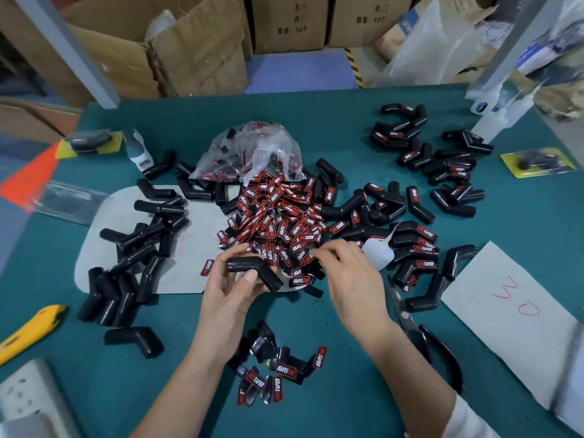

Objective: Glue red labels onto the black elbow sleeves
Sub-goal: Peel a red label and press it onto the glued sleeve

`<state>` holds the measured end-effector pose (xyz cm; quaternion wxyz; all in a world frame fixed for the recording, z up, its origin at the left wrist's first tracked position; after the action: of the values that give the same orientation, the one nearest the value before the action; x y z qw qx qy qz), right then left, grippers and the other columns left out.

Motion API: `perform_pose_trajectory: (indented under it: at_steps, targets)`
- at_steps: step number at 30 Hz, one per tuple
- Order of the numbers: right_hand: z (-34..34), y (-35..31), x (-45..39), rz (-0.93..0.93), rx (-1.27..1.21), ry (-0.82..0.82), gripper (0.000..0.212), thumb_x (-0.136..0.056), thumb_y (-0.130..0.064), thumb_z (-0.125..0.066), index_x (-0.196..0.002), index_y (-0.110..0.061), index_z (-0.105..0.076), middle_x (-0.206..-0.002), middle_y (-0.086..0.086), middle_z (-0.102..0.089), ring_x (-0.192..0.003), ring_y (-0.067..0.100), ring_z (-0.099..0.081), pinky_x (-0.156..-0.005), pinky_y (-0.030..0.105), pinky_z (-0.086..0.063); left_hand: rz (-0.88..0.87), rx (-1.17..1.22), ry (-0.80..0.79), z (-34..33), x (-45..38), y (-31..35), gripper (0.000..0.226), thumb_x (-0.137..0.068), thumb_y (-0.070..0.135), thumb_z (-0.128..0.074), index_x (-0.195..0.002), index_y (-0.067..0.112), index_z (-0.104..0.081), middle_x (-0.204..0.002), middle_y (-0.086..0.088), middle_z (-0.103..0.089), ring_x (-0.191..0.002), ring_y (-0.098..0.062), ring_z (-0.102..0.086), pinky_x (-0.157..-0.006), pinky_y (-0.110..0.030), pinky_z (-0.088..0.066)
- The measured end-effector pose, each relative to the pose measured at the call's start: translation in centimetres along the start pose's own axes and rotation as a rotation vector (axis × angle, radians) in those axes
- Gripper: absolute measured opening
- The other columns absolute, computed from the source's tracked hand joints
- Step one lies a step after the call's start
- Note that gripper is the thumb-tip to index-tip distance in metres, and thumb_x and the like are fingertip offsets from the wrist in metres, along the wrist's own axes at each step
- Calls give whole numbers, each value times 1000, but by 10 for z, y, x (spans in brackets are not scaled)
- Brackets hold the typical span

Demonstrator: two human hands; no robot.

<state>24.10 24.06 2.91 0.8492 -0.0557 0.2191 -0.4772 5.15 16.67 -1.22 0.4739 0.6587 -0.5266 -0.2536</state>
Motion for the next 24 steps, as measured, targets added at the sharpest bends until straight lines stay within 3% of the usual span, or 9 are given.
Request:
perform_pose_trajectory:
  at_steps: [7, 13, 18, 21, 24]
  targets:
    - [-25, 5, -16, 10, 99, -35, 55, -57, 4, -97, -102, -17, -71, -102, 0, -62, -92, 26, -53, -54, 35, -49, 79, 21, -43, -6, 5, -3, 46, -92, 28, -74, -137, 27, -63, -109, -4, -69, -102, -25, -66, -75, -28, -58]
    - [-22, 2, -15, 101, 117, -25, 58, -51, 11, -94, -96, -14, -68, -90, 2, -61, -82, 29, -56, -57, 38, -46, 102, 67, -97, -17, 11, -4, 46, -98, 21, -67, -143, 24, -60, -115, -3, -70, -105, -22, -71, -74, -26, -57]
    - [-16, -1, -14, 118, 114, 32, 40, -68, 4, -93, -97, -12, -71, -84, 3, -63, -76, 29, -58, -59, 41, -48, 107, 44, -113, -18, 14, -3, 42, -99, 22, -66, -141, 22, -62, -114, -4, -73, -103, -23, -71, -73, -26, -56]
    - [-1, 0, -9, 89, -27, 107, 11, -90, -11, -83, -99, -13, -77, -85, 2, -68, -77, 28, -62, -61, 43, -54, 121, 20, -110, -17, 14, -4, 38, -101, 23, -69, -139, 21, -64, -110, -2, -73, -101, -21, -70, -74, -26, -57]
    - [2, 16, 0, -137, -353, 28, 5, -94, -20, -77, -95, -25, -78, -91, -13, -70, -84, 10, -65, -73, 26, -54, 125, 22, -98, -18, 14, -4, 41, -96, 27, -72, -136, 22, -67, -111, -3, -73, -99, -18, -70, -75, -27, -57]
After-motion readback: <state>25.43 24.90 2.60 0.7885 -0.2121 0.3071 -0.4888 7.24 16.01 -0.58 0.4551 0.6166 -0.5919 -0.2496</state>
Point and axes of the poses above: each hand's wrist, its own x-axis away from the middle knuckle, its own z-axis out of the back of the hand, y = z × x, the point moved 10 cm from there along -x, towards the middle knuckle
